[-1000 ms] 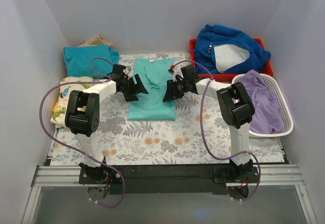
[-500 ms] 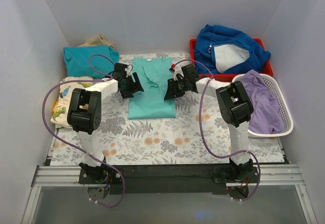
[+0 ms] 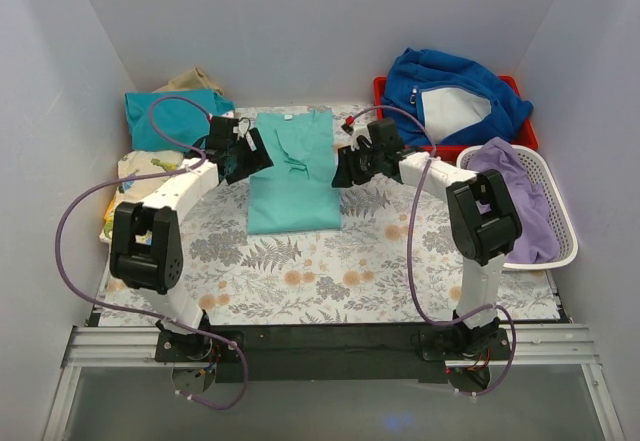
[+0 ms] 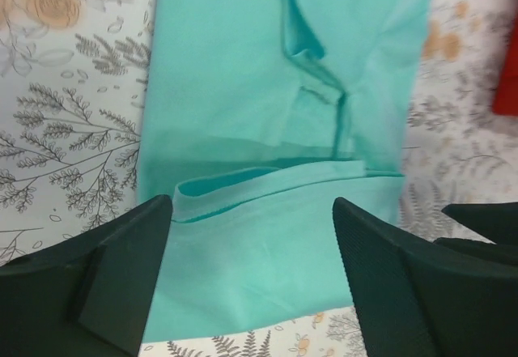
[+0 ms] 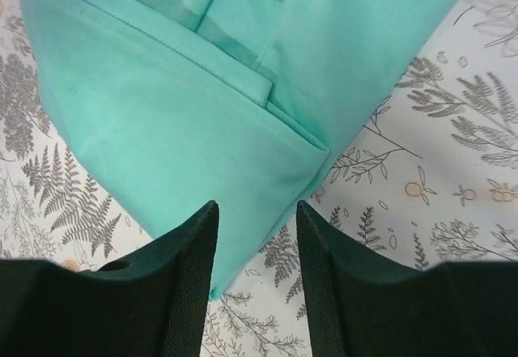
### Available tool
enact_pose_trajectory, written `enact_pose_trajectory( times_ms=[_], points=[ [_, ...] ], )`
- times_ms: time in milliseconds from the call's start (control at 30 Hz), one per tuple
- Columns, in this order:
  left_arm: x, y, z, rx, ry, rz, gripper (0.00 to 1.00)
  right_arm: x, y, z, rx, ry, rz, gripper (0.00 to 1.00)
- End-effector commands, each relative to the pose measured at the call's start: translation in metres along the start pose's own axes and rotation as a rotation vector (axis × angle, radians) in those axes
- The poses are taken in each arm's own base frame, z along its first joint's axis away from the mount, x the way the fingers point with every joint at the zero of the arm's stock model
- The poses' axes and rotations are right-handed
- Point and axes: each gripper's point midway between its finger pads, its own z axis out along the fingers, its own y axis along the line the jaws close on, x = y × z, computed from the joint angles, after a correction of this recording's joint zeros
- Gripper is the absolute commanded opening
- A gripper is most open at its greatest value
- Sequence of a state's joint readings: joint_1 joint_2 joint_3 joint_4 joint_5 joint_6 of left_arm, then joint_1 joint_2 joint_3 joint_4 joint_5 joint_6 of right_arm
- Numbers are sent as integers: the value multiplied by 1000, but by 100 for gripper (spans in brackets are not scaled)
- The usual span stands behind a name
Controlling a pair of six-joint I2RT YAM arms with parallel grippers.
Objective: Fold and stack the t-shirts
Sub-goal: Fold the tshirt
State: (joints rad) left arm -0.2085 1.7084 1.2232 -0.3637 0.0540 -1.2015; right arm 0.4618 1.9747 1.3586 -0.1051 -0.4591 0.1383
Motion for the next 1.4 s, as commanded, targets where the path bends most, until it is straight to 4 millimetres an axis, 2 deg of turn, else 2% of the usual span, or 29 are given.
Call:
enact_pose_trajectory(
  times_ms=[0,67,133,167,233,267,367,467,533,567,600,700,733,833,867,967,1067,1200,1233,1367],
  points=[
    [-12,-3,-41,14,-68,-1,82,-16,1,-29,43,-76,-50,50],
    [3,2,-45,13,-40,-25,86,-7,-2,-34,47,-68,-9,52],
    [16,7,-48,15,-22,-57,90,0,4,-40,5,-58,17,55],
    [33,16,-50,10,0,-65,94,12,1,-42,-5,-37,64,56],
    [47,23,-49,4,11,-96,95,21,6,-44,-59,-20,99,57],
    [61,33,-46,-16,34,-104,95,29,8,-44,-73,-7,109,57],
    [66,36,-40,-18,40,-103,95,35,15,-45,-114,-3,117,57],
    [54,33,-34,-31,28,-92,95,40,18,-49,-118,-2,120,57],
    [38,30,-29,-47,-6,-81,95,40,19,-50,-118,-8,120,58],
    [31,27,-28,-44,-16,-73,95,39,20,-51,-119,-11,121,58],
    [15,18,-30,-27,-43,-61,95,40,20,-52,-120,-13,121,58],
    [2,9,-23,-10,-54,-40,95,39,22,-52,-124,-15,125,58],
    [-7,4,-20,-5,-65,-29,95,39,23,-52,-132,-15,125,58],
    [-18,-2,-9,2,-69,-23,95,41,23,-51,-140,-13,131,58],
    [-24,-6,0,6,-67,-23,95,42,24,-50,-142,-8,136,58],
    [-25,-9,21,7,-39,-30,95,47,24,-47,-150,6,150,58],
    [-32,7,37,-79,-63,-30,96,44,26,-47,-164,-14,137,58],
    [-20,24,49,-168,18,-12,96,45,28,-50,-161,-19,131,58],
    [-14,31,50,-204,42,-11,96,46,27,-49,-160,-19,131,58],
    [-11,45,49,-281,44,-33,96,47,28,-48,-168,-15,134,58]
  ],
)
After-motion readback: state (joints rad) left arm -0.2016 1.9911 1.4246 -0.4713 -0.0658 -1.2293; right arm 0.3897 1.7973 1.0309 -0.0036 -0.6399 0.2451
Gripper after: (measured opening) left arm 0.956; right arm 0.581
